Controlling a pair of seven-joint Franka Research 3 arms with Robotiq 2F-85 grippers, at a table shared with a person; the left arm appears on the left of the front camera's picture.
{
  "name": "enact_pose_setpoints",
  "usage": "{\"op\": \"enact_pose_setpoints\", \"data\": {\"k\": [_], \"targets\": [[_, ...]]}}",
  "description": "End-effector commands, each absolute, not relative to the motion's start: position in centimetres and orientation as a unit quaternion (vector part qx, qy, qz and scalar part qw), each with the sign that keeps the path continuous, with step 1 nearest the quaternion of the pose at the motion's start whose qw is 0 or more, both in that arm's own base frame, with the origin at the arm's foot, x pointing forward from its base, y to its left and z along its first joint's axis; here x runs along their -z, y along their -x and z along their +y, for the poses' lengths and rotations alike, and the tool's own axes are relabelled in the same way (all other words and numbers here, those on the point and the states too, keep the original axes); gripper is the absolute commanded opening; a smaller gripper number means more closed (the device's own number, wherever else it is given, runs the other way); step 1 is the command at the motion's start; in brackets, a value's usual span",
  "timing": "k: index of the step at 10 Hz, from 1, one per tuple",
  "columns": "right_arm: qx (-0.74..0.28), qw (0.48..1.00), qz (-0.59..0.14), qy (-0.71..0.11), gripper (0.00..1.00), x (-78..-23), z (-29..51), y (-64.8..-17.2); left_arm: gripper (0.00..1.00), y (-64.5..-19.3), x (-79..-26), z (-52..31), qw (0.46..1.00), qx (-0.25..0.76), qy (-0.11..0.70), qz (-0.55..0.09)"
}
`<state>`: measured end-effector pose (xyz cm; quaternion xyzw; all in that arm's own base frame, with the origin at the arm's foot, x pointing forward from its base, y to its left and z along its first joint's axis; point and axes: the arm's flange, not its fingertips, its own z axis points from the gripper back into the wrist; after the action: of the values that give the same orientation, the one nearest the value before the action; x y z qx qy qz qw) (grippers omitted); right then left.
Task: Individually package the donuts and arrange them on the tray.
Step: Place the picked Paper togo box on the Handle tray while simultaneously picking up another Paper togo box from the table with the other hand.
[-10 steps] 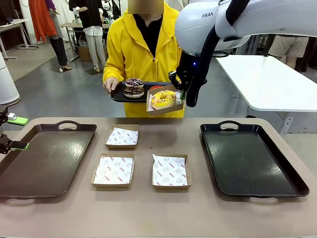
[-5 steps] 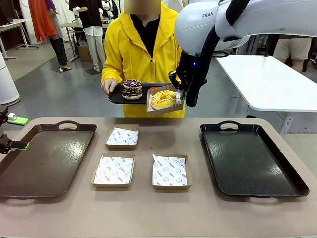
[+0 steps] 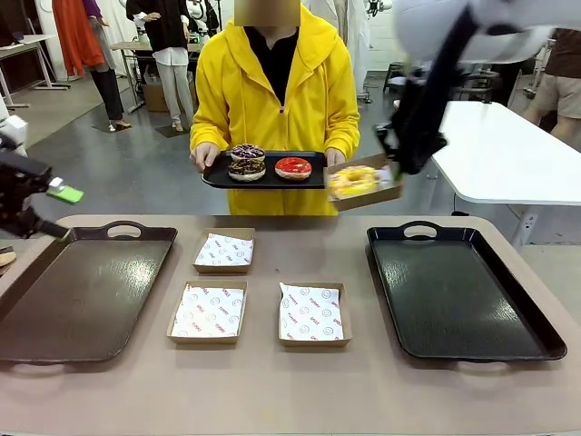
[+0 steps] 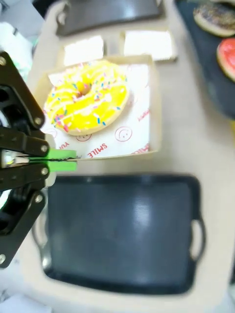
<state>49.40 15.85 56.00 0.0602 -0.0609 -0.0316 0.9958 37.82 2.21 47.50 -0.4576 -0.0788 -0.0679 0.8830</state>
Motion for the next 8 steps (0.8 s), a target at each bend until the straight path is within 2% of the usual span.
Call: {"op": "enact_pose_setpoints", "data": {"k": [1,5,8], "targets": [[0.024,0.994,-0.059,-0.089,0.01,-54.8,10.0,-48.6,1.00,-41.5,-49.2,-0.7,0.922,0.083,0.377,-0.043],[-0.018,0.993,-0.092,-0.072,0.01,-50.4,3.7,-49.9,1.00,-48.3,-49.2,-9.5,0.970,0.087,0.225,-0.019],[-0.038,0.995,-0.069,-0.054,0.01,-47.0,3.0,-51.1,1.00,-52.7,-46.5,-13.7,0.985,0.066,0.154,-0.034]]}}
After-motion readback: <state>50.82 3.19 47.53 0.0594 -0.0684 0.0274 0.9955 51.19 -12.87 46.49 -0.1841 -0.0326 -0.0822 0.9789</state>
